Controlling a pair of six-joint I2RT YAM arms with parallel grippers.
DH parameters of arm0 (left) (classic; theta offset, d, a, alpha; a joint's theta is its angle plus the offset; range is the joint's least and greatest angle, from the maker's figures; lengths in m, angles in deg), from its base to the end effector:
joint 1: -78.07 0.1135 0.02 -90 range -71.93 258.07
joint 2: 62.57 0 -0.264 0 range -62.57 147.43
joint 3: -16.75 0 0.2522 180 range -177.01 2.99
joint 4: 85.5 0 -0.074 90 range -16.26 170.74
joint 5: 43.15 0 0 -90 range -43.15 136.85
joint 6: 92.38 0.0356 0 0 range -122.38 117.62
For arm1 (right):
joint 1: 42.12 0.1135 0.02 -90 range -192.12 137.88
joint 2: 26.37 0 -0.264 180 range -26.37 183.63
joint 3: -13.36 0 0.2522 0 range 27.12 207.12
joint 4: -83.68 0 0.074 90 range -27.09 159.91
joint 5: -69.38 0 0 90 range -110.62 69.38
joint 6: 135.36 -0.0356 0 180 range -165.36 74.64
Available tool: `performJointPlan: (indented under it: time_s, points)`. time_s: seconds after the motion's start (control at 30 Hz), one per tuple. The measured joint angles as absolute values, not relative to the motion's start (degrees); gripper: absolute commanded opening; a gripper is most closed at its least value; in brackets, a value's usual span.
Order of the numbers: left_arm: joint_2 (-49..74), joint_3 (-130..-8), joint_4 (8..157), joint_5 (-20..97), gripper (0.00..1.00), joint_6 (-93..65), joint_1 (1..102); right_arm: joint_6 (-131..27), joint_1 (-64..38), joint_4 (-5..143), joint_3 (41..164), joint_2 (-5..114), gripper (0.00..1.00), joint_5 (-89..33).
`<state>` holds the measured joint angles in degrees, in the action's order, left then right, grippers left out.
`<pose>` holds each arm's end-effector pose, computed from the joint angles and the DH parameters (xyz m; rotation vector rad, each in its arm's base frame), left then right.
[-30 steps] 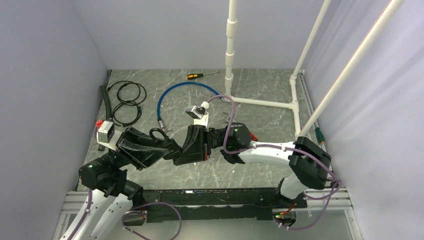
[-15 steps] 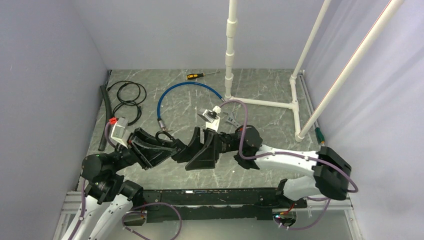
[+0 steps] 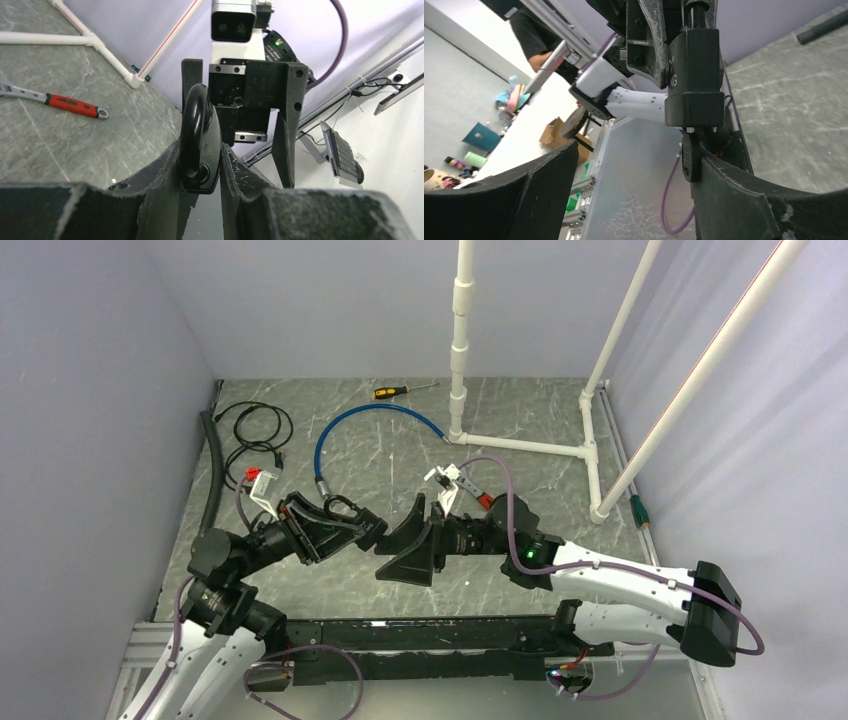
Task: Unlock with the key
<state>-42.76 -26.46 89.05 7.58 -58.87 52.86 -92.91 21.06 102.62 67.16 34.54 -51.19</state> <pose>0.0806 -0.0629 0.3344 0.2782 1.5022 -1.6038 0.0941 0.2262 0.3344 -0.7619 1.5341 1.8967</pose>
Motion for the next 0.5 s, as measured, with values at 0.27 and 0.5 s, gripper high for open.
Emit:
performJointPlan:
  time_s: [0.27, 0.5]
  points:
    - [-42.0, -24.2, 89.1, 9.6, 0.00, -59.2, 53.0, -88.6, 23.0, 95.2, 66.0, 34.3, 0.83, -46.8]
    - [-41.7, -22.9, 90.5, 9.9, 0.00, -61.0, 53.0, -85.5, 23.4, 89.4, 64.9, 31.6, 0.83, -41.6]
